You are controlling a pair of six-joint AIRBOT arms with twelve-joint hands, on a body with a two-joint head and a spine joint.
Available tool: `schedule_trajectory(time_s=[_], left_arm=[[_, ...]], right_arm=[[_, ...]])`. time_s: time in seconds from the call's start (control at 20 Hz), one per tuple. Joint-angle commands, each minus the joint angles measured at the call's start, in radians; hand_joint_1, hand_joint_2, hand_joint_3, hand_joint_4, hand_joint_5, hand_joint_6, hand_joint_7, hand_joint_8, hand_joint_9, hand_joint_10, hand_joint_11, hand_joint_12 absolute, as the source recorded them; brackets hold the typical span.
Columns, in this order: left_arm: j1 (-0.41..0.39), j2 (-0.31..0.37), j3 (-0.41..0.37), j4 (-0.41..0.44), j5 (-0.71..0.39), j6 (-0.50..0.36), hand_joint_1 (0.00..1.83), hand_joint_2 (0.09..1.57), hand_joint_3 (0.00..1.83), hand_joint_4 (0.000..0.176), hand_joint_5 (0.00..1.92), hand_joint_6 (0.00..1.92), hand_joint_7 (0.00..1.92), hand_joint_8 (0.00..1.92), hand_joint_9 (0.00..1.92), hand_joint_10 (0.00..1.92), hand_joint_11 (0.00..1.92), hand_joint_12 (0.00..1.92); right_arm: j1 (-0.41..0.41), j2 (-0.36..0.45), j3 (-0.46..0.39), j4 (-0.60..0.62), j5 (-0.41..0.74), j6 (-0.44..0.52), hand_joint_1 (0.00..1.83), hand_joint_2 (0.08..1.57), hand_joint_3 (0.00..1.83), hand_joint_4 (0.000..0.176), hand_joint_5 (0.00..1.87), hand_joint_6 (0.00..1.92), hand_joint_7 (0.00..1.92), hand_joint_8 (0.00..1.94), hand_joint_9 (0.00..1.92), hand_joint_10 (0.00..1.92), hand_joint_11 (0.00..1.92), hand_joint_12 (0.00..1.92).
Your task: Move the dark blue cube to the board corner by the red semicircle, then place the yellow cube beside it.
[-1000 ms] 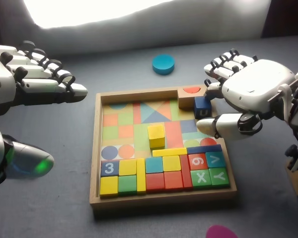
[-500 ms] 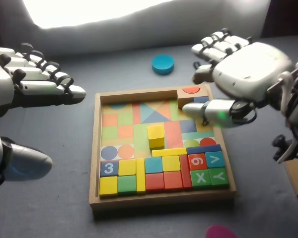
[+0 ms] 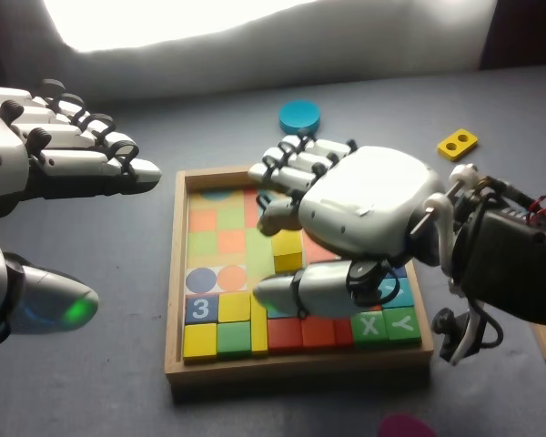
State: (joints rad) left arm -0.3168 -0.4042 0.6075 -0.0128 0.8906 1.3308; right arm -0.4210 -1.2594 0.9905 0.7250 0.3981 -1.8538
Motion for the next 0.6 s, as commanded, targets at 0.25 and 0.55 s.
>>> schedule_trajectory(time_s=[0.25, 0.55], left_arm=[[-0.007, 0.001, -0.003, -0.005, -0.09, 0.0, 0.0, 1.27, 0.0, 0.036, 0.0, 0.0, 0.0, 0.0, 0.0, 0.0, 0.01, 0.01], [-0.008, -0.001, -0.005, -0.005, -0.09, 0.0, 0.0, 1.27, 0.0, 0.036, 0.0, 0.0, 0.0, 0.0, 0.0, 0.0, 0.02, 0.01]], right_arm=[[-0.003, -0.003, 0.009, -0.02, 0.074, 0.012, 0.0, 1.19, 0.0, 0.003, 0.48, 0.3, 0.07, 0.01, 0.0, 0.0, 0.0, 0.0], [-0.008, -0.013, 0.029, 0.02, 0.069, -0.008, 0.0, 1.18, 0.0, 0.0, 0.48, 0.3, 0.04, 0.0, 0.0, 0.0, 0.0, 0.0]])
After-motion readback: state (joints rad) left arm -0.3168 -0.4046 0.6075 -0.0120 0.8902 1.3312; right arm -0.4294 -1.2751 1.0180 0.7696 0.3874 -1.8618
